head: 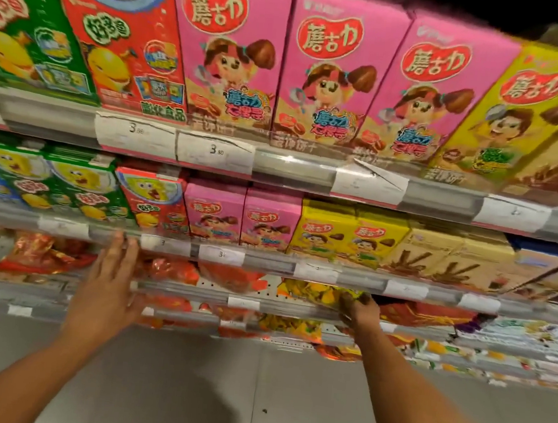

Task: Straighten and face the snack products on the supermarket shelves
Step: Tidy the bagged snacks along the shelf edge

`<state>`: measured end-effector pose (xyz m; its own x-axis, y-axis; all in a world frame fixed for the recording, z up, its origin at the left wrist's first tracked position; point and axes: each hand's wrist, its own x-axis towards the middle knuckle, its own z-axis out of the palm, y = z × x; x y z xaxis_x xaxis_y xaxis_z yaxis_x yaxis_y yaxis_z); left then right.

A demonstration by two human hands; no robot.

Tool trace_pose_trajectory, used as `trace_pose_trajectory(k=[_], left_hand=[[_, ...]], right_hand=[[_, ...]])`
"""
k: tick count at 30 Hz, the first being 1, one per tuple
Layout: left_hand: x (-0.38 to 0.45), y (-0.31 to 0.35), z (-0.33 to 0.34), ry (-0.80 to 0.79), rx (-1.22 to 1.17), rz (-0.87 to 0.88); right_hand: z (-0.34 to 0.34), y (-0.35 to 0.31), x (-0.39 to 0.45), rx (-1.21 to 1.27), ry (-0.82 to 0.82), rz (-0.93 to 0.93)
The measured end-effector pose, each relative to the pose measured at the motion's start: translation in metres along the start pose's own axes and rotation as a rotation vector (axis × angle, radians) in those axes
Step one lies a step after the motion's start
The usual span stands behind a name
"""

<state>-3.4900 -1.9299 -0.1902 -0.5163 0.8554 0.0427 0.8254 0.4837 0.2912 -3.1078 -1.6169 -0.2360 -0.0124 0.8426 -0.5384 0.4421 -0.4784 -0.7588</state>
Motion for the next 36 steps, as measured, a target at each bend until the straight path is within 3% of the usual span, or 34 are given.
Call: trace_pose_trajectory(k=[5, 13, 21, 24, 28, 36], left_hand=[[-0.003, 0.008, -0.007, 0.001, -0.016, -0.030], [-0.008, 0.012, -0.023, -0.070, -0.028, -0.085], [-0.007, 0.023, -0.056, -0.238, 0.065, -0.057], [-0.008, 0.019, -0.066, -0.282, 0.104, -0.054], [-0.011, 0.013, -0.068, -0.297, 0.049, -0.039], [-0.040, -0.039, -0.028, -0.041, -0.215, -0.059]], right_hand=[[0.005, 0.009, 0.020, -0.287, 0.061, -0.051], [0.013, -0.008, -0.035, -0.441, 0.000, -0.214], [0.008, -0.006, -0.104, -0.173, -0.030, -0.110], [0.011, 0.007, -0.131, -0.374, -0.012, -0.106], [0.023, 0.021, -0.157, -0.796, -0.118, -0.214], [0.046, 0.051, -0.185, -1.147, -0.264, -0.351]])
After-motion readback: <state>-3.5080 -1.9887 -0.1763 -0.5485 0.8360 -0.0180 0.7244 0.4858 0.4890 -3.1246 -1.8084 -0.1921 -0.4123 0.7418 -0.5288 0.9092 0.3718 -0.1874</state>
